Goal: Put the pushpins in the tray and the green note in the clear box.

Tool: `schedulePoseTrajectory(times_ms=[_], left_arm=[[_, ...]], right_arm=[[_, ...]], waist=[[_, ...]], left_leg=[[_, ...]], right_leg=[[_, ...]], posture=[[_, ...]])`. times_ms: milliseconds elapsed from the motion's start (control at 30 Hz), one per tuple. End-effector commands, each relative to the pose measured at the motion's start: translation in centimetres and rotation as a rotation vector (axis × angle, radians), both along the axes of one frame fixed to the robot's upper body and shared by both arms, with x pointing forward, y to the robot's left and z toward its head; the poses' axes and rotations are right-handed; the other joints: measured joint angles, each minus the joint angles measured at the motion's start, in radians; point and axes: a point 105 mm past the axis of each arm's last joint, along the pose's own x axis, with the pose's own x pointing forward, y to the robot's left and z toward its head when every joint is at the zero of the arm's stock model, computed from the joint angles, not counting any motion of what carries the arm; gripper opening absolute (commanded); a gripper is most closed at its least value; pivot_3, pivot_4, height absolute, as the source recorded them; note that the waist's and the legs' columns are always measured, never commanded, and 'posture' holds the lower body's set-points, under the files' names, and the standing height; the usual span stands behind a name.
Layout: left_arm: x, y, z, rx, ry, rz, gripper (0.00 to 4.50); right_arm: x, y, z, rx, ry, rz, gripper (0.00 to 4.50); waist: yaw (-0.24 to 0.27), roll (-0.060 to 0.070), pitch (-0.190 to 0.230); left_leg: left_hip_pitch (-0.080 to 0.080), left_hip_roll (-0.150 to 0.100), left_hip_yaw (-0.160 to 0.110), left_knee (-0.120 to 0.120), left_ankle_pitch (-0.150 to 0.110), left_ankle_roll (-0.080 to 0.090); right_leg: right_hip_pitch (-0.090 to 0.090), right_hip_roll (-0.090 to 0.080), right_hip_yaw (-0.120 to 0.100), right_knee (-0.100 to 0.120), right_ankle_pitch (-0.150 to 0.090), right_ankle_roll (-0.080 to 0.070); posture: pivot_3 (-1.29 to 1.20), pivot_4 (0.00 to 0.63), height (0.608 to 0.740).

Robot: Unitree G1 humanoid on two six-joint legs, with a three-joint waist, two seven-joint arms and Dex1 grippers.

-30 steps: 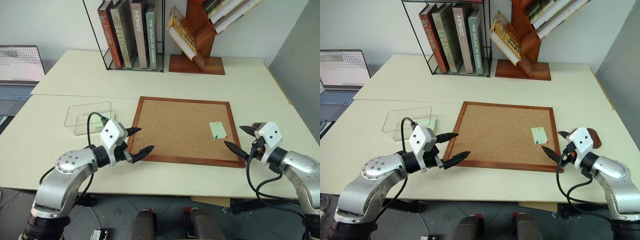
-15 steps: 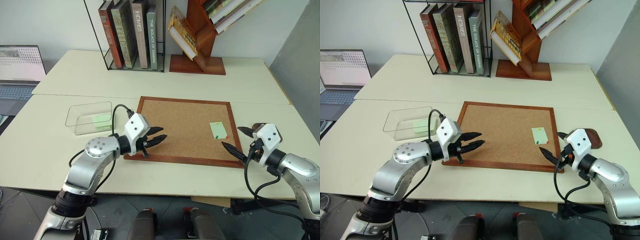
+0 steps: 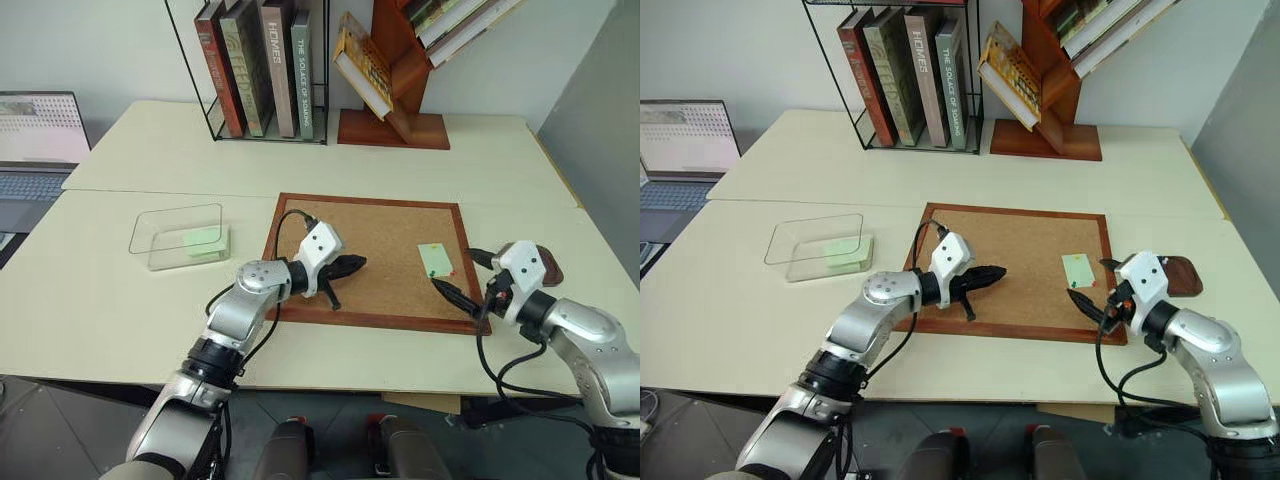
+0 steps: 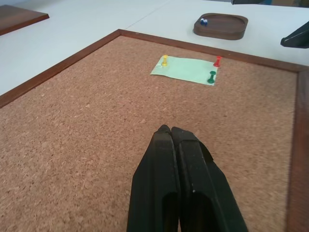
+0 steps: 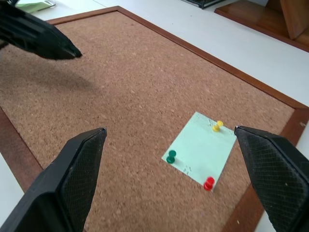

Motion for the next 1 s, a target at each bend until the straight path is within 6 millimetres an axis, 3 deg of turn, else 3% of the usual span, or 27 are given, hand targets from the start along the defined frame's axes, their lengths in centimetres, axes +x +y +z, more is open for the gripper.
schedulePoseTrajectory(times_ms=[33, 267, 467, 600, 633, 833, 1000], left_arm=[[0.5, 0.1, -1.5, 0.055, -0.014, -0.011, 0.03], [0.7, 0.2, -2.3, 0.065, -0.021, -0.014, 0.03], [0.5, 0.4, -2.4, 0.074, -0.034, -0.021, 0.03], [0.3, 0.6, -2.5, 0.078, -0.034, -0.017, 0.00], [0.2, 0.7, -2.6, 0.079, -0.033, -0.015, 0.00], [0.2, 0.8, -2.6, 0.080, -0.031, -0.008, 0.00], [0.2, 0.9, -2.7, 0.083, -0.030, -0.004, 0.00]], right_arm=[[1.7, 0.3, 0.4, 0.021, -0.012, -0.031, 4.50], [6.2, 0.0, -0.3, 0.001, 0.062, -0.136, 4.50], [8.3, -0.8, -1.3, -0.064, 0.080, -0.187, 4.50], [8.7, -0.9, -1.5, -0.074, 0.073, -0.192, 3.93], [8.8, -0.9, -1.6, -0.074, 0.073, -0.192, 3.53], [9.1, -0.5, -1.9, -0.068, 0.071, -0.191, 2.65], [9.4, -0.4, -1.9, -0.065, 0.067, -0.193, 1.63]], waist=[[-0.001, 0.000, 0.000], [0.001, 0.001, -0.001], [0.001, 0.001, -0.001], [0.000, 0.001, -0.001], [0.000, 0.001, -0.001], [-0.002, 0.001, -0.001], [-0.002, 0.001, -0.001]], left_leg=[[0.000, 0.000, 0.000, 0.000, 0.000, 0.000], [0.000, -0.001, 0.002, 0.001, 0.000, 0.000], [0.000, -0.001, 0.001, 0.001, 0.000, 0.000], [0.000, -0.001, 0.002, 0.000, 0.000, 0.000], [0.000, -0.001, 0.002, 0.000, 0.000, 0.000], [0.001, 0.000, 0.002, 0.000, 0.000, 0.000], [0.001, 0.000, 0.002, 0.000, 0.000, 0.000]], right_leg=[[0.000, 0.000, 0.000, 0.000, 0.000, 0.000], [0.000, -0.001, 0.000, 0.000, 0.001, 0.001], [0.000, -0.001, 0.000, 0.001, 0.001, 0.001], [0.000, -0.001, 0.001, 0.001, 0.001, 0.001], [0.000, -0.001, 0.001, 0.001, 0.001, 0.001], [0.000, -0.001, 0.001, 0.001, 0.001, 0.001], [0.000, -0.001, 0.001, 0.001, 0.001, 0.001]], posture=[[0.00, 0.150, 0.740], [0.00, 0.150, 0.740], [0.00, 0.150, 0.740], [0.00, 0.150, 0.740], [0.00, 0.150, 0.740], [0.00, 0.150, 0.740], [0.00, 0.150, 0.740]])
